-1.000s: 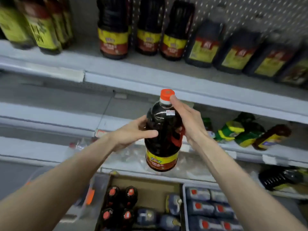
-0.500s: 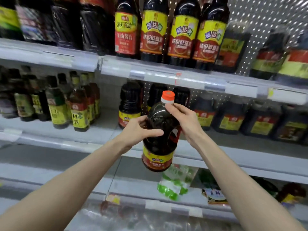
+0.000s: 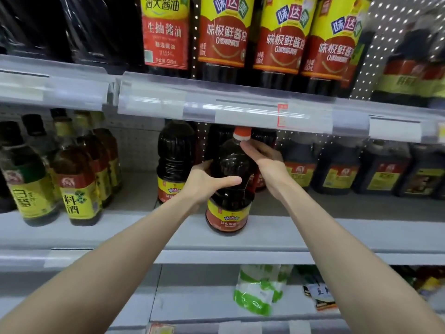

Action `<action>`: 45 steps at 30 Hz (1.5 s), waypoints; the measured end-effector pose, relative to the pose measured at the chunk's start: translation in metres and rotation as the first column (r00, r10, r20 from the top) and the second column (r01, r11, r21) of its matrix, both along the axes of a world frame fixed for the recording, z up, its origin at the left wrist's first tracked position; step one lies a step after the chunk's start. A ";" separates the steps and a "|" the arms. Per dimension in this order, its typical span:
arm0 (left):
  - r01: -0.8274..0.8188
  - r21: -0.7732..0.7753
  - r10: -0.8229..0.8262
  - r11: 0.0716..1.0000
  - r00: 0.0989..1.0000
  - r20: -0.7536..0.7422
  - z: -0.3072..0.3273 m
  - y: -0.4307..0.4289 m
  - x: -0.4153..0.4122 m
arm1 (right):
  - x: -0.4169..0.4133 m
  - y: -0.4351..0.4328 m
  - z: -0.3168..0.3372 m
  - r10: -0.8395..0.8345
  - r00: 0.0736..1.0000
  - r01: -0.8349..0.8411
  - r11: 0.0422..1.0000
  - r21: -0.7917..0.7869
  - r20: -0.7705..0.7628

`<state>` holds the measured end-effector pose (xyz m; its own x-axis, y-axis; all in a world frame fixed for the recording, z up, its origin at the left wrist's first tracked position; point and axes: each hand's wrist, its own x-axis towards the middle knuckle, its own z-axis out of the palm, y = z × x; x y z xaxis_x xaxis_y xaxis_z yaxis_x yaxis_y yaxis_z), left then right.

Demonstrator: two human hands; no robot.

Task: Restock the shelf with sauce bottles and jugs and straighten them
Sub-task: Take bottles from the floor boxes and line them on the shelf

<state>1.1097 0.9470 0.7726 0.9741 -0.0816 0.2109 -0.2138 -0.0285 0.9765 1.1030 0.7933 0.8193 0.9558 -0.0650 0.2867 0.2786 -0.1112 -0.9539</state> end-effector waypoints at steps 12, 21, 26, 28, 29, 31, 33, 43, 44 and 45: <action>-0.059 -0.001 0.059 0.998 0.998 -0.038 -0.014 -0.012 0.024 | 0.031 -0.002 -0.015 -0.044 0.999 0.044 0.999 -0.024 -0.022; -0.106 0.003 0.106 0.994 0.994 -0.009 -0.060 -0.013 0.001 | 0.018 -0.014 -0.043 0.014 1.000 -0.014 1.000 -0.016 0.004; -0.158 -0.051 0.157 0.986 0.987 -0.032 -0.081 -0.015 -0.001 | 0.013 -0.018 -0.096 0.008 0.986 -0.018 0.998 -0.063 -0.167; -0.139 -0.050 0.137 0.989 0.989 -0.047 -0.080 -0.017 0.001 | 0.013 -0.018 -0.109 -0.006 0.973 -0.006 0.999 -0.052 -0.229; -0.129 -0.061 0.125 0.990 0.991 -0.055 -0.080 -0.018 0.002 | 0.015 -0.018 -0.113 -0.010 0.971 -0.002 0.999 -0.048 -0.241; -0.127 -0.086 0.122 0.988 0.990 -0.067 -0.084 -0.018 0.003 | 0.017 -0.019 -0.118 0.001 0.971 -0.012 0.999 -0.044 -0.237; -0.138 -0.090 0.132 0.986 0.989 -0.074 -0.088 -0.017 0.004 | 0.019 -0.021 -0.123 0.012 0.972 -0.024 0.999 -0.049 -0.236; -0.166 -0.098 0.161 0.981 0.985 -0.058 -0.087 -0.020 0.021 | 0.039 -0.020 -0.128 0.023 0.976 -0.026 1.000 -0.011 -0.218; -0.166 -0.095 0.161 0.982 0.985 -0.061 -0.087 -0.020 0.024 | 0.041 -0.020 -0.128 0.019 0.975 -0.021 1.000 -0.004 -0.221; -0.166 -0.094 0.161 0.982 0.985 -0.067 -0.088 -0.020 0.026 | 0.044 -0.019 -0.129 0.014 0.976 -0.014 1.000 0.001 -0.219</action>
